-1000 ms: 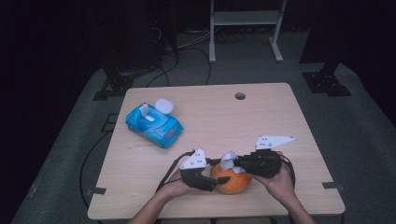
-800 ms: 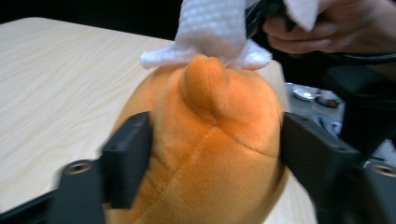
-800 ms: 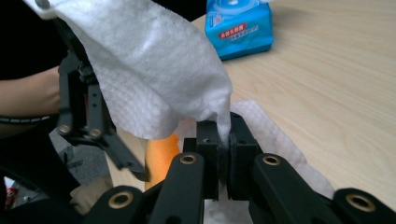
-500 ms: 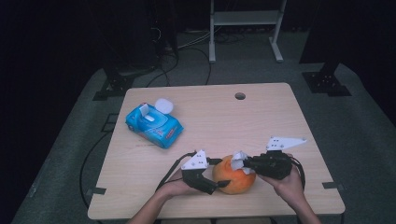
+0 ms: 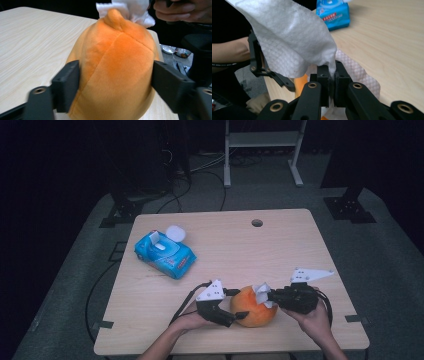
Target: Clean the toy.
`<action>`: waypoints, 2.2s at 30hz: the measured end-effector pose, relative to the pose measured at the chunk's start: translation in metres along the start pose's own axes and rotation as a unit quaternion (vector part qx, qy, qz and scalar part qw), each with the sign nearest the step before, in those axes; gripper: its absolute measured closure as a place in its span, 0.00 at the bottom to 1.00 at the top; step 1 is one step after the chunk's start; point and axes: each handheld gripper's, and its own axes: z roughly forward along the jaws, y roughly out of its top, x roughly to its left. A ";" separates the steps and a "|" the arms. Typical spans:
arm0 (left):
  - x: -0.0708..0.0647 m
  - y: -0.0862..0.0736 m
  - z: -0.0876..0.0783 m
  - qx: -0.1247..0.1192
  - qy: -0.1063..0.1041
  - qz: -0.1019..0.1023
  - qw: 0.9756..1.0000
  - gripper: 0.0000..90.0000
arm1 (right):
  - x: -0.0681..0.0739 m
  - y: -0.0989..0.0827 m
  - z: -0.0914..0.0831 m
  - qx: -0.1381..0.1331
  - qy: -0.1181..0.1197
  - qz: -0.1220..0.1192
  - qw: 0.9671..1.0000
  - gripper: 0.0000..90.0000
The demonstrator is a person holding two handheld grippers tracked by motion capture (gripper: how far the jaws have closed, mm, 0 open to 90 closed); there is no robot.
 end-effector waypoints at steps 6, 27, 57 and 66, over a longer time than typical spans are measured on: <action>0.011 0.000 0.008 0.014 -0.023 0.000 1.000 0.12 | -0.006 -0.006 -0.005 0.002 0.000 0.011 1.000 0.94; 0.024 0.016 -0.017 0.082 0.124 0.047 0.988 0.42 | -0.023 0.035 0.039 -0.021 -0.007 0.018 1.000 0.94; -0.001 0.010 -0.019 0.049 0.036 -0.028 0.998 0.27 | -0.017 0.003 0.007 -0.012 0.017 0.039 0.999 0.93; -0.002 0.022 -0.031 0.044 0.004 -0.030 0.999 0.27 | -0.011 -0.014 0.021 0.043 0.041 0.038 0.998 0.93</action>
